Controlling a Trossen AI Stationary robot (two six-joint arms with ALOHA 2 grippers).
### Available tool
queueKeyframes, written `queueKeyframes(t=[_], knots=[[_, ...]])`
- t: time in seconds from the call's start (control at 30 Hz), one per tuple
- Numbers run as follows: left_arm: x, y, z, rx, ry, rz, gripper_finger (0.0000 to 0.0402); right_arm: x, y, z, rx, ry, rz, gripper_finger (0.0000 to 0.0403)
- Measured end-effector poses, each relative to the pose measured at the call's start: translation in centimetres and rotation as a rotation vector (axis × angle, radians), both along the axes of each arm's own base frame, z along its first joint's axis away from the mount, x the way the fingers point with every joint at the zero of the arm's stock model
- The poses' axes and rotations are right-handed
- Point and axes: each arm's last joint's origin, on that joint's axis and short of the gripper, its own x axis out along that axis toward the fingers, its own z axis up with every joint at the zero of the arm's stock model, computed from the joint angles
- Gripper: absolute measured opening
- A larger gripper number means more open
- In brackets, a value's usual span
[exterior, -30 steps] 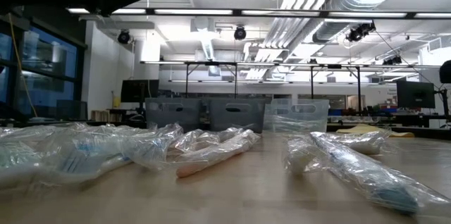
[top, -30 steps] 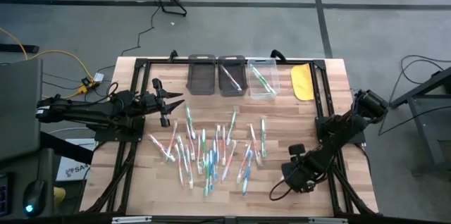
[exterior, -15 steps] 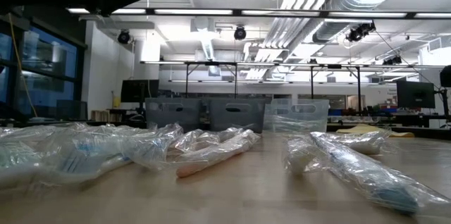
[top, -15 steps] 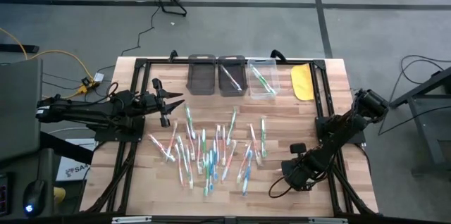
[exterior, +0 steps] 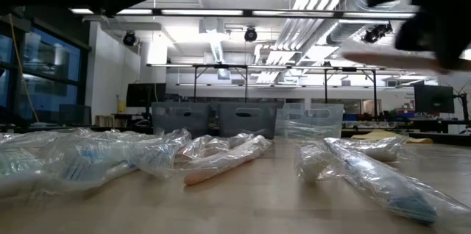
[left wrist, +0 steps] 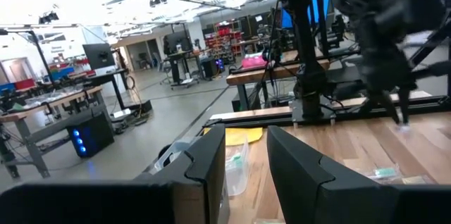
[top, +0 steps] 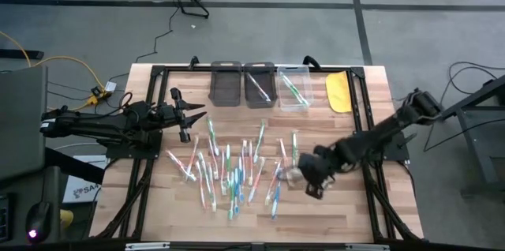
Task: Pick & Place Toothbrushes
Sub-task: Put the orange toothbrush into the right black bin
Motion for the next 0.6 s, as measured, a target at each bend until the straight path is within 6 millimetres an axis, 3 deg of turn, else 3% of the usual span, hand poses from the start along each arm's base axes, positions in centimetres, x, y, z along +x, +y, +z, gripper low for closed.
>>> queueKeyframes(t=[0.3, 0.6], knots=[[0.0, 0.0, 0.0, 0.000, 0.000, -0.003, 0.0101, 4.7, -9.7, 1.5, -0.078, -0.147, -0.193, 0.0010], [0.0, 0.0, 0.0, 0.001, 0.001, -0.002, 0.0101, 7.0, -19.2, 5.6, -0.176, -0.340, -0.350, 0.0010]])
